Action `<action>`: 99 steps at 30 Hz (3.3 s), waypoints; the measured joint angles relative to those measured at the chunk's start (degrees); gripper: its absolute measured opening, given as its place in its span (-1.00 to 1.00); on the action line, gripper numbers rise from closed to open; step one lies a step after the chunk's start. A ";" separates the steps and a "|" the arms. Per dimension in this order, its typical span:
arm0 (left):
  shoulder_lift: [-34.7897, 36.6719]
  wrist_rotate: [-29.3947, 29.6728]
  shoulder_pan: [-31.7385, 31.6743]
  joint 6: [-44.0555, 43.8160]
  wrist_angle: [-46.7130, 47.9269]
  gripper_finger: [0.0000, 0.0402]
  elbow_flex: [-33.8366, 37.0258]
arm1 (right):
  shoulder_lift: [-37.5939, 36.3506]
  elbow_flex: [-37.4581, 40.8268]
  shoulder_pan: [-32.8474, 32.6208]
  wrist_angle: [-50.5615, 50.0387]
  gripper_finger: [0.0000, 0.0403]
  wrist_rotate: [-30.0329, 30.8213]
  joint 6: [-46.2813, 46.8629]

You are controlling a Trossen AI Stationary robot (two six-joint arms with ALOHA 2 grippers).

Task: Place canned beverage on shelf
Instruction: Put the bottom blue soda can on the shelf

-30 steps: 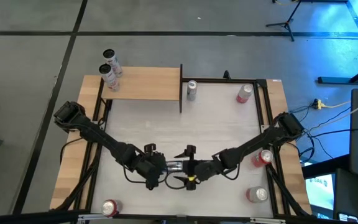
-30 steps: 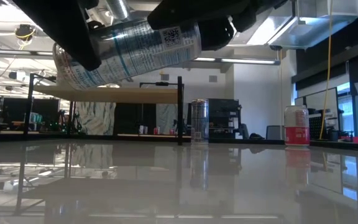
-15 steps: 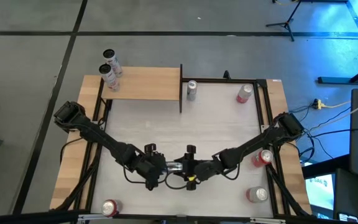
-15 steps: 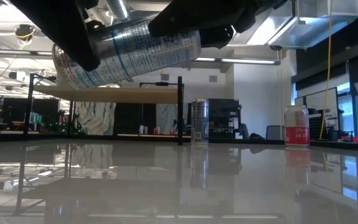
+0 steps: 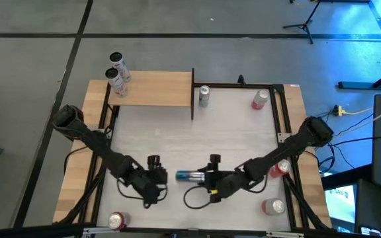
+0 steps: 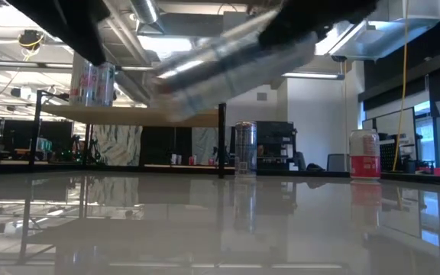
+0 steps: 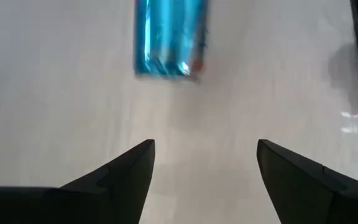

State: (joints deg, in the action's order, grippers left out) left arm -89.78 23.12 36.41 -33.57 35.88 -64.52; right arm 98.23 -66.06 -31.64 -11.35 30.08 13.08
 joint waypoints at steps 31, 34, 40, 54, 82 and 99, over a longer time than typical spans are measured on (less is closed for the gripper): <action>4.26 23.00 1.81 5.20 -43.58 0.33 22.63 | -11.97 36.19 4.31 65.07 0.09 -4.32 -6.37; 4.26 21.00 -0.15 9.15 -48.65 0.40 22.63 | -10.65 36.19 4.38 68.80 0.09 -5.97 -8.58; 4.26 15.26 -3.79 17.58 -57.54 0.61 22.61 | -8.53 36.17 4.40 77.18 0.09 -10.64 -12.08; -3.93 11.31 -4.16 39.75 -91.43 0.62 22.61 | -1.39 34.01 4.68 92.84 0.09 -15.10 -15.05; -4.00 2.94 -4.53 45.71 -104.10 0.19 22.61 | 2.30 28.70 4.62 92.54 0.09 -15.55 -17.75; 11.01 11.41 -4.27 17.99 -48.67 0.18 20.51 | -9.54 28.96 1.01 55.33 0.63 3.77 -13.22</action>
State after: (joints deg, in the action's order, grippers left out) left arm -78.77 34.53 32.13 -15.57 -12.79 -44.01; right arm 88.68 -37.10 -30.64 43.98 33.85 -0.14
